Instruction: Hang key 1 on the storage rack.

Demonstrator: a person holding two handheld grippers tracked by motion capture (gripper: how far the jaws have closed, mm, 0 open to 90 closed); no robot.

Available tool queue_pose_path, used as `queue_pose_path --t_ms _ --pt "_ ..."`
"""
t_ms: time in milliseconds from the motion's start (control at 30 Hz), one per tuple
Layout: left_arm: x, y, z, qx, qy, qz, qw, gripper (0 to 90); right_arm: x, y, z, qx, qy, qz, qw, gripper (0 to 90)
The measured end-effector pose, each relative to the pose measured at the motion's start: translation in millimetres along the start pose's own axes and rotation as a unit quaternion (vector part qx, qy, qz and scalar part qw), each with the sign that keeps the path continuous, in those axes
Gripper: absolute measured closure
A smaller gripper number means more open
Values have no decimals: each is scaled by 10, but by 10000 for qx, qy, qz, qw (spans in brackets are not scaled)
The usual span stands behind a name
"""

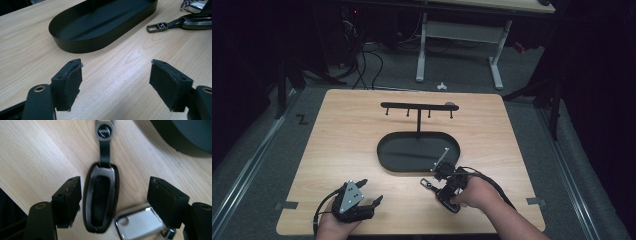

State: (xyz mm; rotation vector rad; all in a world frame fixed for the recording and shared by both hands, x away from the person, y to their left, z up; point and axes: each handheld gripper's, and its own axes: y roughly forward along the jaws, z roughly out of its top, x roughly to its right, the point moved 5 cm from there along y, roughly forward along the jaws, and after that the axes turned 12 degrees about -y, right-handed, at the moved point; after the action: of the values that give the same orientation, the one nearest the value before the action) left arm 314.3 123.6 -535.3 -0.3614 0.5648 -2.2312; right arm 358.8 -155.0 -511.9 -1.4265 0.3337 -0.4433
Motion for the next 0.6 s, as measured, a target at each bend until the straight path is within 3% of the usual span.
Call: queue_pose_path --t_ms 333,600 --pt "5 10 -7 0 13 -9 10000 266 -9 143 230 -54 -45 69 10000 310" --pt "9 8 -5 14 8 -31 10000 268 3 272 296 -274 76 186 9994 425"
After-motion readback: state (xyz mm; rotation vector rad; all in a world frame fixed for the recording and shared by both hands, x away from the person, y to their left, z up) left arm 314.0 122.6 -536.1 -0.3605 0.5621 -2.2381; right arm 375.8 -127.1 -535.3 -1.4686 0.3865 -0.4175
